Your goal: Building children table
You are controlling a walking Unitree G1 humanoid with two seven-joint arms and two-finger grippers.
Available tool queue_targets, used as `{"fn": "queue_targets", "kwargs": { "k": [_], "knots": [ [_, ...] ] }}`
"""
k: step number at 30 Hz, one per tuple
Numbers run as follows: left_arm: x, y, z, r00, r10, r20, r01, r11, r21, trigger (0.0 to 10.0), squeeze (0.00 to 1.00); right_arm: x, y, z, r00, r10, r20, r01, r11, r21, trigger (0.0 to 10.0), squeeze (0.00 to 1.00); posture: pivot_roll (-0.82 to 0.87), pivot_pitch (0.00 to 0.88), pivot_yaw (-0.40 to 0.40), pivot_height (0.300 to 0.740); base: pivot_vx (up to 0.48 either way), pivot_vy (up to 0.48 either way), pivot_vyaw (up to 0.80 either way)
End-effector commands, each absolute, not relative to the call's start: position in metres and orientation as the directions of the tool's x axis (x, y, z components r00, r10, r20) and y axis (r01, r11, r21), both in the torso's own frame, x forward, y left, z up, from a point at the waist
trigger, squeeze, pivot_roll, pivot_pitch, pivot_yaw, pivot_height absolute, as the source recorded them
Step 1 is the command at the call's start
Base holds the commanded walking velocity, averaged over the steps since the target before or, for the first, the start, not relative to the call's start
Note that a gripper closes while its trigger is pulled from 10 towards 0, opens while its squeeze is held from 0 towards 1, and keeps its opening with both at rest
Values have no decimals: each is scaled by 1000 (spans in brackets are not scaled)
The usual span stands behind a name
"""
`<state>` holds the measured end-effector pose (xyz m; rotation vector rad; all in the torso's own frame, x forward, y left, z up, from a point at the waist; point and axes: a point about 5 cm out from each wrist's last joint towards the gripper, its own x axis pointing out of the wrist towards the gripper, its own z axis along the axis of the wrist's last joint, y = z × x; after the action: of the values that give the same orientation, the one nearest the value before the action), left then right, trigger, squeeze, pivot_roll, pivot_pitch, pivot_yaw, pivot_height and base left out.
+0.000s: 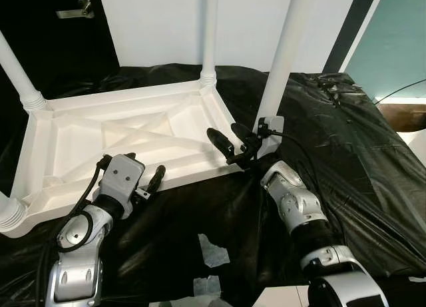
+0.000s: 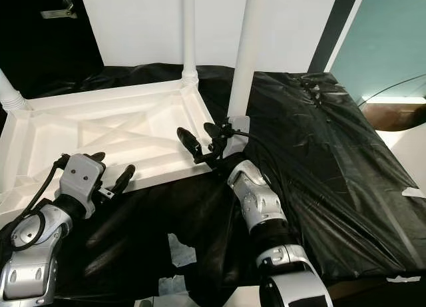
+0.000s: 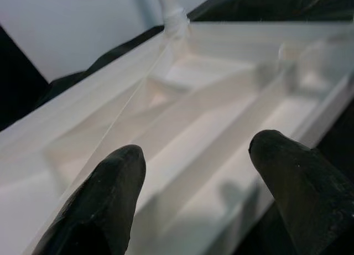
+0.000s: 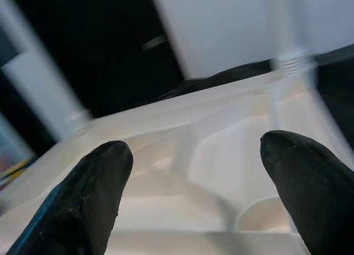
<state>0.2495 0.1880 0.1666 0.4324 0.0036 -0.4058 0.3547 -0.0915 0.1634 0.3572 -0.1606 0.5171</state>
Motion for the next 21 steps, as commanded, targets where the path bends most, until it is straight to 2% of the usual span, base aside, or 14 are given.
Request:
{"fn": "queue_targets", "kwargs": {
  "k": [1, 4, 7, 8, 12, 18, 21],
  "knots": [
    [248, 191, 166, 945, -319, -77, 320, 849, 421, 10000, 0, 359, -124, 160, 919, 319, 231, -380, 875, 299, 10000, 0, 206, 33, -52, 740, 0, 0, 0],
    [248, 183, 164, 936, -342, -81, 344, 844, 410, 10000, 0, 361, -145, 158, 945, 244, 219, -300, 913, 277, 10000, 0, 198, 36, -43, 740, 0, 0, 0],
    [247, 180, 163, 933, -352, -81, 354, 845, 401, 10000, 0, 362, -154, 157, 953, 216, 214, -268, 928, 259, 10000, 0, 190, 38, -35, 740, 0, 0, 0],
    [244, 164, 158, 914, -397, -83, 398, 842, 365, 10000, 0, 360, -177, 153, 967, 156, 199, -197, 958, 206, 10000, 0, 173, 46, -22, 740, 0, 0, 0],
    [235, 135, 148, 871, -481, -102, 488, 822, 294, 10000, 0, 356, -213, 149, 982, 64, 176, -91, 985, 149, 10000, 0, 159, 55, -11, 740, 0, 0, 0],
    [223, 117, 141, 836, -537, -114, 548, 804, 230, 10000, 0, 352, -235, 147, 985, 12, 173, -30, 994, 105, 10000, 0, 155, 65, -3, 740, 0, 0, 0],
    [219, 116, 137, 828, -546, -129, 561, 799, 215, 10000, 0, 350, -237, 145, 985, 7, 171, -25, 995, 100, 10000, 0, 161, 65, -5, 740, 0, 0, 0]
  ]
}}
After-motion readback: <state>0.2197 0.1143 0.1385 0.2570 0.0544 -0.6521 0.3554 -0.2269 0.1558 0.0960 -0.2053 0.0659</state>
